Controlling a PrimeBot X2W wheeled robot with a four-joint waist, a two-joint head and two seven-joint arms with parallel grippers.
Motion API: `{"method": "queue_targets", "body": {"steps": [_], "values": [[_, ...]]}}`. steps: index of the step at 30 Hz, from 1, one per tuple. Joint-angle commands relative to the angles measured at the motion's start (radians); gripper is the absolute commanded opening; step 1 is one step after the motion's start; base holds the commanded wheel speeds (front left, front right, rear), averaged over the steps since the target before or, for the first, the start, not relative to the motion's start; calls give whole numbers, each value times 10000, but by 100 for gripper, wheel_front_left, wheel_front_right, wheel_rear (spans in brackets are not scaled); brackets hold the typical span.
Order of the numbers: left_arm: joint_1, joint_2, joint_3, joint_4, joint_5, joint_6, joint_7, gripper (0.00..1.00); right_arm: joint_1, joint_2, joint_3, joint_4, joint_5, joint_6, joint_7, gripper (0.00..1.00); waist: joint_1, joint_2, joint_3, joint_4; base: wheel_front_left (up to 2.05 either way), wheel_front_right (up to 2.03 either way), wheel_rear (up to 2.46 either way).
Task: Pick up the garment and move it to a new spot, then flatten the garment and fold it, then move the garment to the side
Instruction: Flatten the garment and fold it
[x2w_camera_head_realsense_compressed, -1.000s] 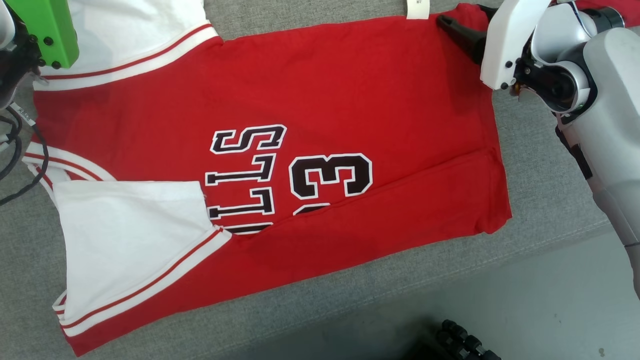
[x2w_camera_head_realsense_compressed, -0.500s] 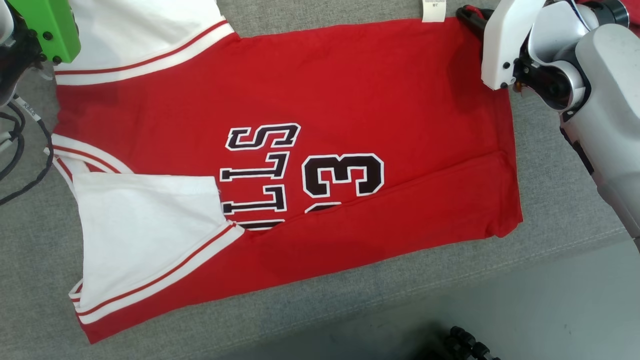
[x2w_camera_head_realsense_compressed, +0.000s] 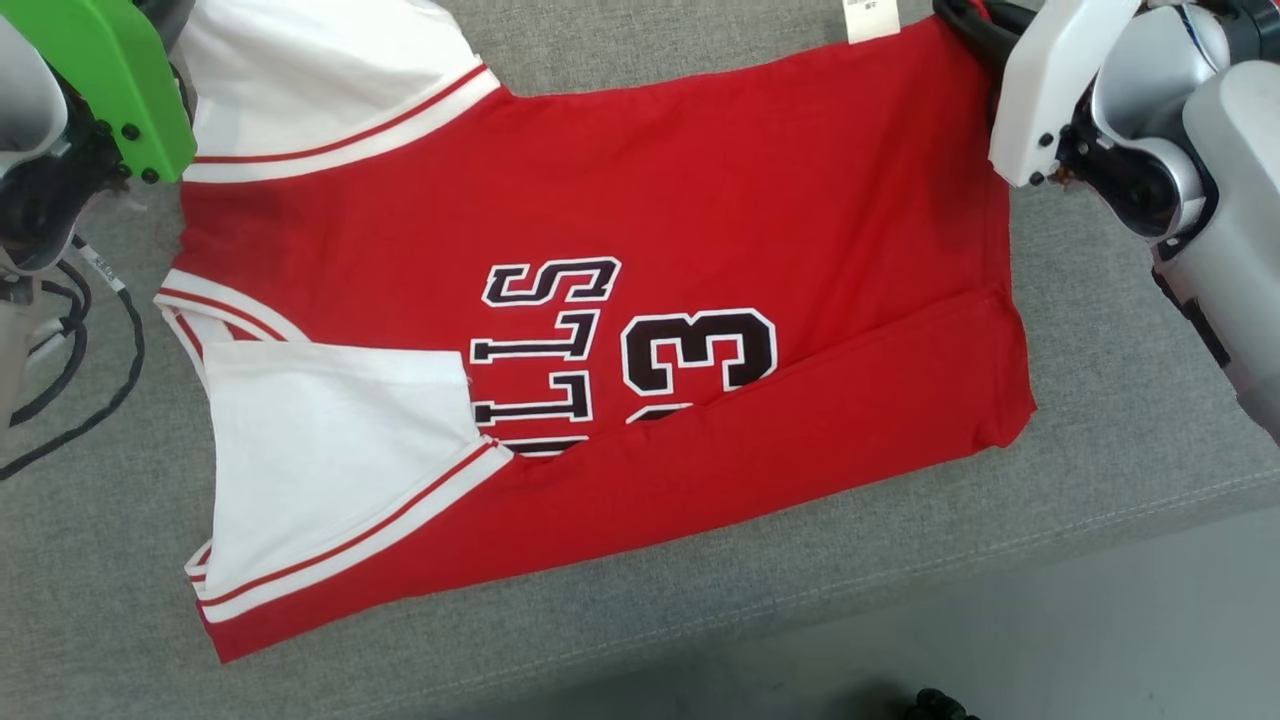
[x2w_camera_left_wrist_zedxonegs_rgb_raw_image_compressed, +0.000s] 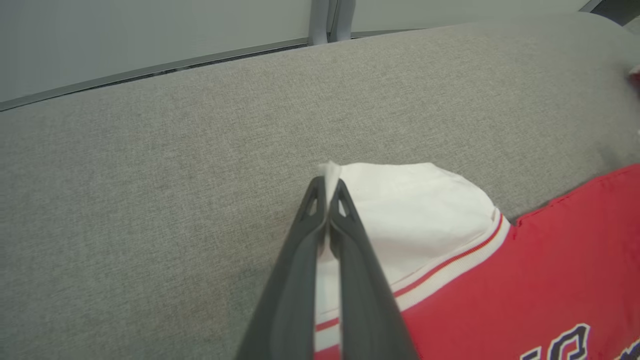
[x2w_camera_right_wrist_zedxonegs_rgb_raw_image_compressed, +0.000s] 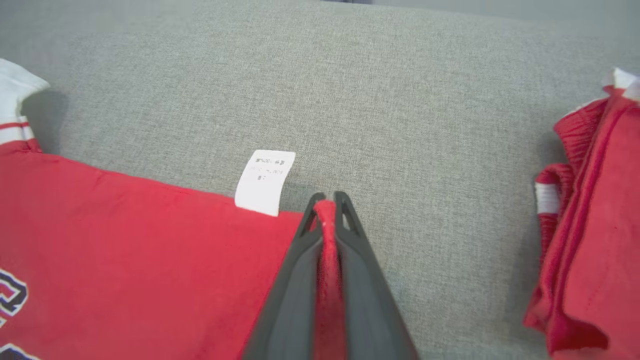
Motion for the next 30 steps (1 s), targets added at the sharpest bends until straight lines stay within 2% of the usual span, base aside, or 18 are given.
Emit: {"method": "queue_targets", "body": {"steps": [1, 8, 13, 24, 30], "values": [[156, 22, 63, -39, -71, -18, -75, 0, 187, -101, 57, -60, 80, -1, -95, 0, 0, 0, -156, 41, 0, 0, 0], [1145, 165, 342, -758, -564, -123, -505, 0, 912, -693, 632, -727, 57, -1, -694, 0, 0, 0, -722, 139, 0, 0, 0], [2276, 403, 510, -1821, -987, -50, -769, 0, 1410, -1234, 999, -893, -218, -1, -1366, 0, 0, 0, -1134, 369, 0, 0, 0], [5104, 1031, 1007, -4505, -1670, 689, -1354, 0, 2301, -2317, 1988, -1503, -306, -1, -2800, 0, 0, 0, -1896, 860, 0, 0, 0], [6758, 1283, 1245, -5834, -1887, 1262, -1808, 0, 2728, -3004, 2730, -2170, -479, -1, -3478, 0, 0, 0, -2221, 1017, 0, 0, 0]]}}
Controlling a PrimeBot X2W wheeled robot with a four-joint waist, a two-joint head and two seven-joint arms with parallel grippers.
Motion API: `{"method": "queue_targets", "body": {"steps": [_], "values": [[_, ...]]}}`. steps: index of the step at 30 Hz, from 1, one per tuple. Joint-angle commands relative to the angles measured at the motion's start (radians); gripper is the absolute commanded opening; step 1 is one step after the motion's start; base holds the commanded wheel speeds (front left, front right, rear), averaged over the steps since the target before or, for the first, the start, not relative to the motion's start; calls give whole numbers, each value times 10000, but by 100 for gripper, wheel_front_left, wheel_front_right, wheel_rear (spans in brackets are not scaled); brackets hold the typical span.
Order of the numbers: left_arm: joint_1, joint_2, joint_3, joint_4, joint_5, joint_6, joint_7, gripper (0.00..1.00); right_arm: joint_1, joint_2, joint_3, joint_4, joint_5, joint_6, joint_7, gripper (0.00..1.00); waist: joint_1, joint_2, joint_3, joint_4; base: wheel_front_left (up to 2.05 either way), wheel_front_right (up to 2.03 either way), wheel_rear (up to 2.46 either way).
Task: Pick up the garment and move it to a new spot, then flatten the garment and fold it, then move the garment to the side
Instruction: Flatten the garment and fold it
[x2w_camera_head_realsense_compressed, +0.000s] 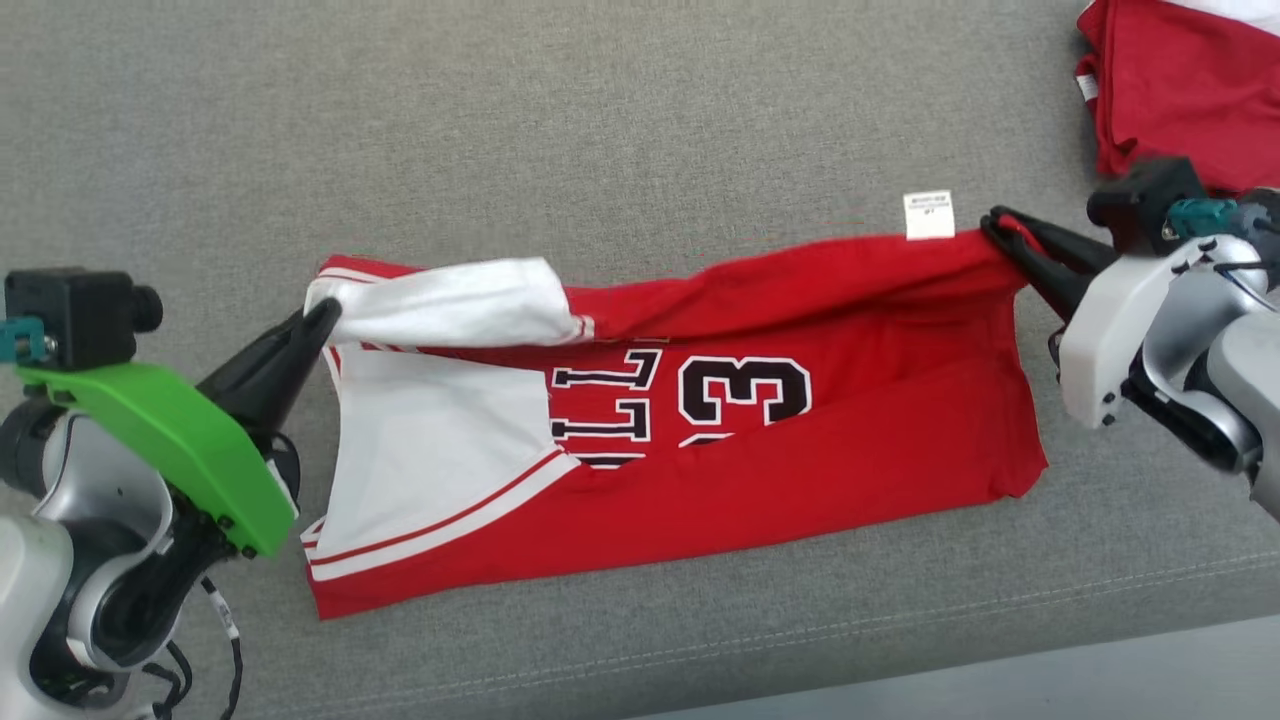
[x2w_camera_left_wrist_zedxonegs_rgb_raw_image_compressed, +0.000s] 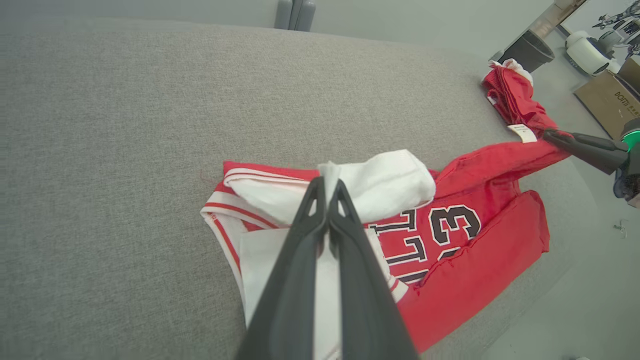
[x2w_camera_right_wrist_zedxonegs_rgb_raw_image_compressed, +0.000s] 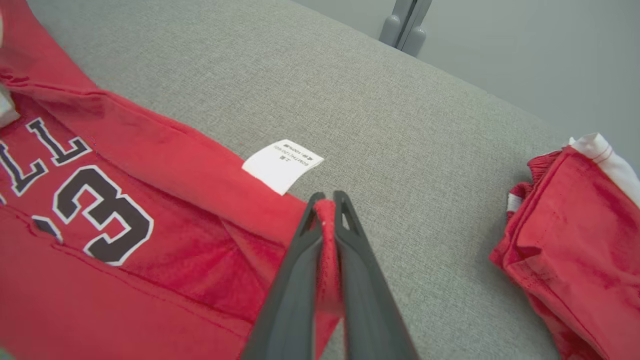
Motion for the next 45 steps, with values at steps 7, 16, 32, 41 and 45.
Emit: {"method": "queue_targets", "body": {"steps": [7, 16, 32, 41, 45], "values": [[1969, 79, 353, -972, -393, 642, -709, 0, 291, -946, 1309, -890, -386, -3, -222, 0, 0, 0, -339, 170, 0, 0, 0], [3172, -479, 128, -619, -609, 616, -1373, 0, -121, -1254, 2727, -913, -1567, -3, -996, 0, 0, 0, -330, 219, 0, 0, 0], [3541, -848, -51, 389, -638, 379, -1818, 100, -106, -1100, 3478, 57, -3487, -3, -2859, 96, 0, 0, -398, 73, 0, 0, 0], [3743, -1047, -98, 159, -75, 498, -2549, 100, 558, -1375, 3620, -448, -3747, -3, -2945, 100, 0, 0, -599, -43, 0, 0, 0], [3778, -1256, -144, 29, 182, 555, -2947, 100, 1015, -1591, 3627, -697, -3668, -3, -2947, 100, 0, 0, -735, -89, 0, 0, 0]]}}
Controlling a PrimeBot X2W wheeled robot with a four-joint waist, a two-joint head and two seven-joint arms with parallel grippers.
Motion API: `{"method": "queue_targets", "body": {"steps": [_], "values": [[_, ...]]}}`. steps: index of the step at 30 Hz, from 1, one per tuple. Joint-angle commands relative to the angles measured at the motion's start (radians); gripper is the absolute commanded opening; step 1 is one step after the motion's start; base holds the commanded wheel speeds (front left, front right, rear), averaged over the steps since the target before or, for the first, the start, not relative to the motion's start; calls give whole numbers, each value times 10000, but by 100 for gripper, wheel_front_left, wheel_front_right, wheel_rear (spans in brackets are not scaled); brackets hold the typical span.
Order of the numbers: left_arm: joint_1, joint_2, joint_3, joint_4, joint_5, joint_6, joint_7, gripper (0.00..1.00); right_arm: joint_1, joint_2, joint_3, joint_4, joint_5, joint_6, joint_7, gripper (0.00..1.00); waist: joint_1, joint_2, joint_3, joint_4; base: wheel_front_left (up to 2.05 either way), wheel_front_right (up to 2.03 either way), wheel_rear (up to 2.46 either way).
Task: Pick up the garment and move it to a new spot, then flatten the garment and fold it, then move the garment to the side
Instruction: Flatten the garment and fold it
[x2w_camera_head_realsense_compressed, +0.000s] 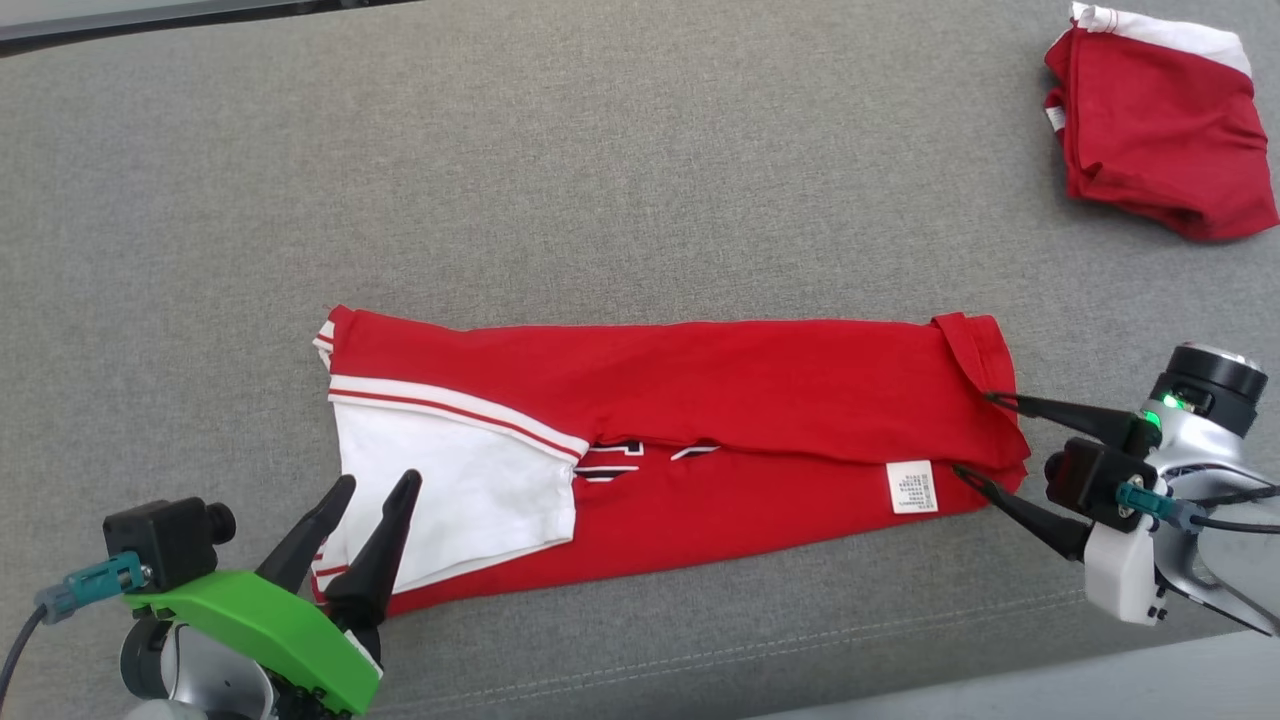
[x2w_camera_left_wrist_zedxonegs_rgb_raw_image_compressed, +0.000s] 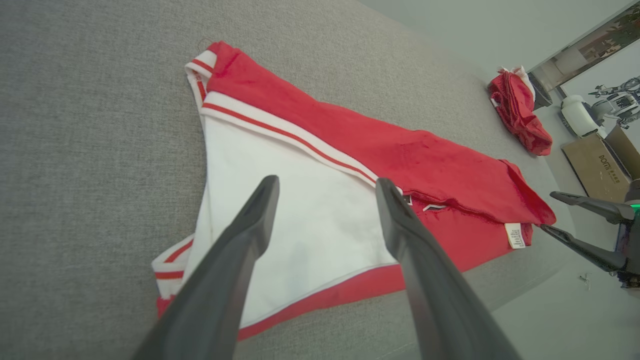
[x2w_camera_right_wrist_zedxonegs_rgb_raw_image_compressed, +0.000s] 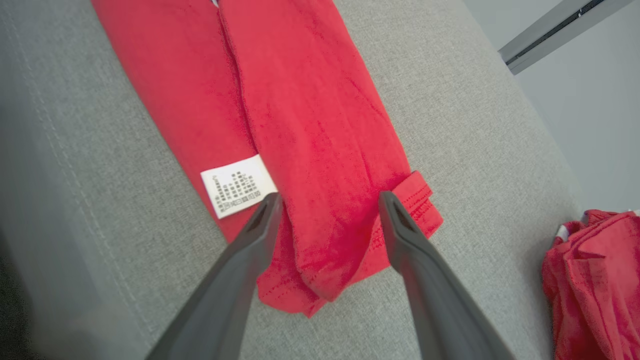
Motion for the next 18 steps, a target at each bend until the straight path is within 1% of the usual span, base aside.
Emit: {"method": "queue_targets", "body": {"steps": [1, 3, 6, 9, 13, 18], "values": [[150, -103, 5, -64, 150, 77, -159, 100, 328, -158, 12, 20, 132, -5, -33, 100, 0, 0, -96, -48, 0, 0, 0], [171, -137, -2, -91, 196, 91, -243, 100, 446, -212, 12, 43, 167, -5, -34, 100, 0, 0, -138, -71, 0, 0, 0], [259, -233, 13, -121, 353, 161, -517, 100, 698, -275, -14, 64, 672, -5, -36, 100, 0, 0, -286, -163, 0, 0, 0], [331, -349, 59, -167, 491, 290, -812, 100, 951, -330, -327, 78, 1111, -5, -37, 100, 0, 0, -467, -266, 0, 0, 0], [382, -475, -3, -239, 760, 431, -1116, 100, 1274, -261, -1019, 119, 1762, -6, -37, 100, 0, 0, -754, -332, 0, 0, 0], [325, -642, -193, -213, 1077, 567, -1339, 100, 1689, 99, -2142, 490, 2532, -5, -36, 100, 0, 0, -1220, -253, 0, 0, 0]]}}
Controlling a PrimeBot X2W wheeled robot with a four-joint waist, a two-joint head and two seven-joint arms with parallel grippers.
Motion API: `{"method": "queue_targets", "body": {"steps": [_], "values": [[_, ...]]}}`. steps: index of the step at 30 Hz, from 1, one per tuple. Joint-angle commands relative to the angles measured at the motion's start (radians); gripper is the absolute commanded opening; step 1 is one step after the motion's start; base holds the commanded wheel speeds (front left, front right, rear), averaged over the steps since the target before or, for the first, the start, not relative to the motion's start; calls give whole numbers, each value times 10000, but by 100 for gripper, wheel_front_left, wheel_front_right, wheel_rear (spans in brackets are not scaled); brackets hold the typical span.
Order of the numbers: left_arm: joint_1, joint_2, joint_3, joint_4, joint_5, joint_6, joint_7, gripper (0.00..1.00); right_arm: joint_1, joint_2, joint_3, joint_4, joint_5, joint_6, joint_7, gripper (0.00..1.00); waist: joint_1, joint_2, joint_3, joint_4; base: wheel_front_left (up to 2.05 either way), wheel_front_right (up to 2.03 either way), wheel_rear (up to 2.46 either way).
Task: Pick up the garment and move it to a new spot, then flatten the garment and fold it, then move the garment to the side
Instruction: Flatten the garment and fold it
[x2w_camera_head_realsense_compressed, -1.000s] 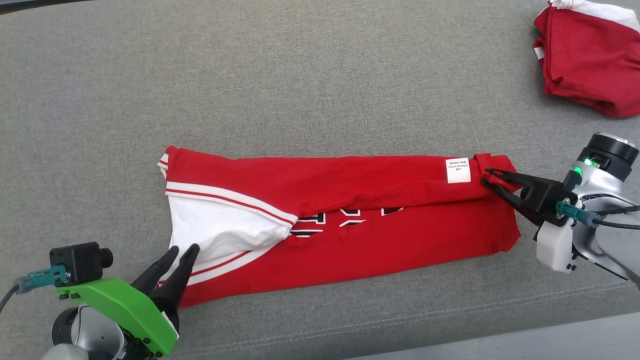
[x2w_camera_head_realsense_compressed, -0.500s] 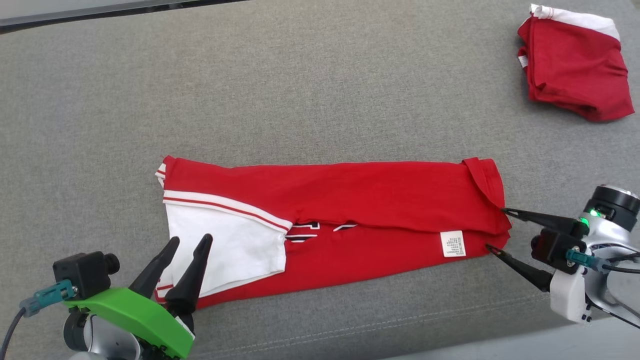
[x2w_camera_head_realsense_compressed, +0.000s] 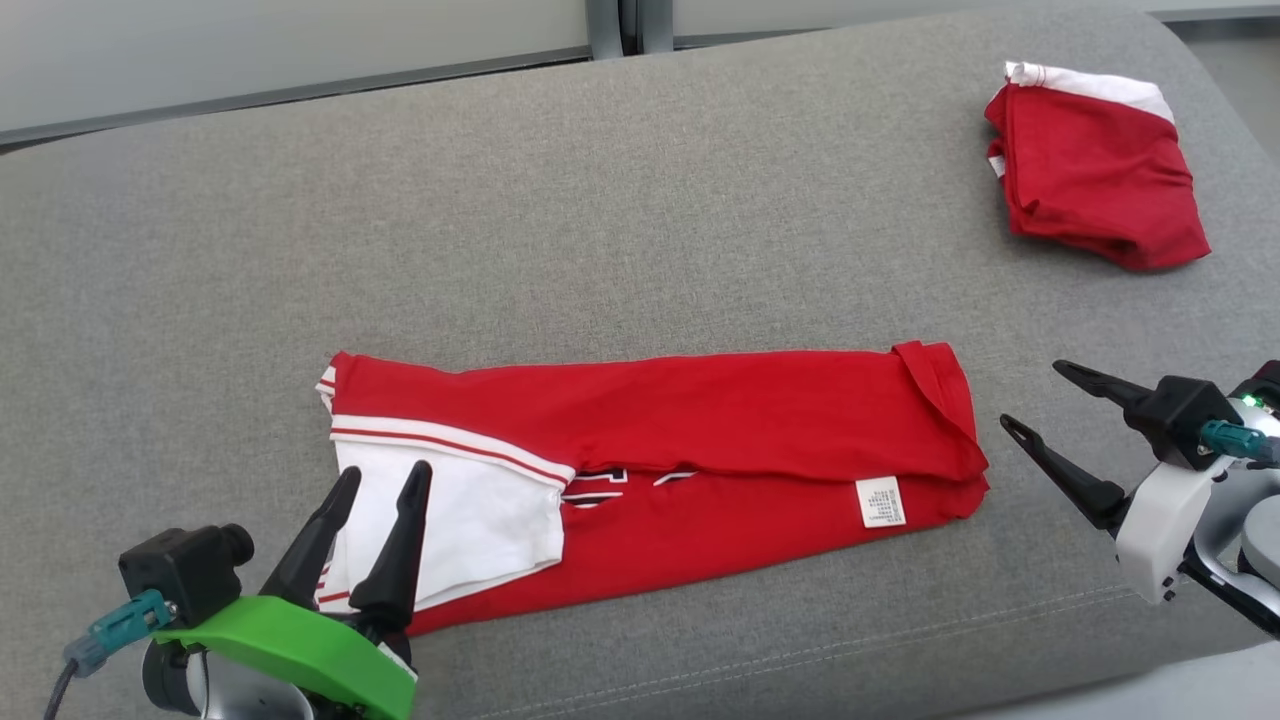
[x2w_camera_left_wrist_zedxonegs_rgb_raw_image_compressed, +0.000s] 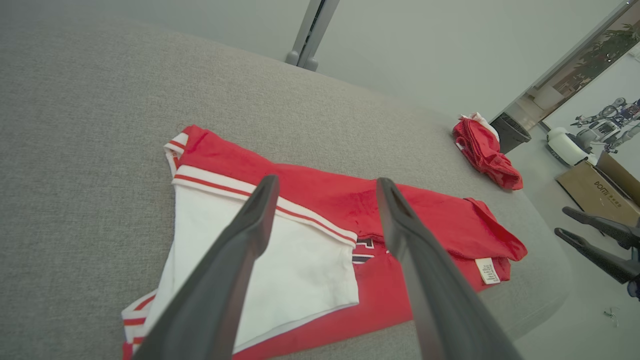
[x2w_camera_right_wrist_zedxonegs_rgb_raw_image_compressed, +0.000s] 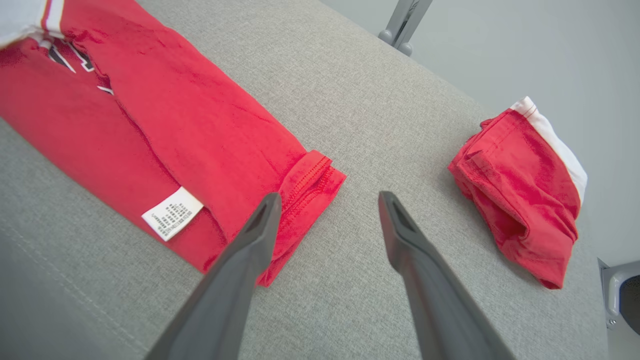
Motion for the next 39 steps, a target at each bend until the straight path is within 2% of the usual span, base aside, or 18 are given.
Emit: {"method": "queue_targets", "body": {"steps": [1, 9, 17, 27, 30, 39], "values": [[42, -69, -25, 4, 66, 85, -61, 100, 183, 104, -90, 65, 93, -5, 10, 100, 0, 0, -287, 94, 0, 0, 0], [205, -356, -437, 66, 493, 254, -283, 100, 659, 1173, -1785, 758, 717, -5, 589, 100, 0, 0, -1058, 716, 0, 0, 0], [469, -569, -521, 273, 538, 449, -525, 100, 1594, 2186, -3144, 1001, 395, -5, 735, 100, 0, 0, -1655, 1209, 0, 0, 0], [714, -495, -429, 235, 456, 574, -681, 100, 2651, 3190, -4454, 1299, -52, -5, 564, 100, 0, 0, -1790, 1311, 0, 0, 0], [757, -485, -417, 214, 436, 589, -676, 100, 2752, 3283, -4587, 1347, -157, -5, 637, 100, 0, 0, -1791, 1290, 0, 0, 0], [744, -478, -508, 160, 443, 573, -597, 100, 2744, 3949, -5958, 2524, -665, -5, 1620, 100, 0, 0, -1665, 1347, 0, 0, 0]]}}
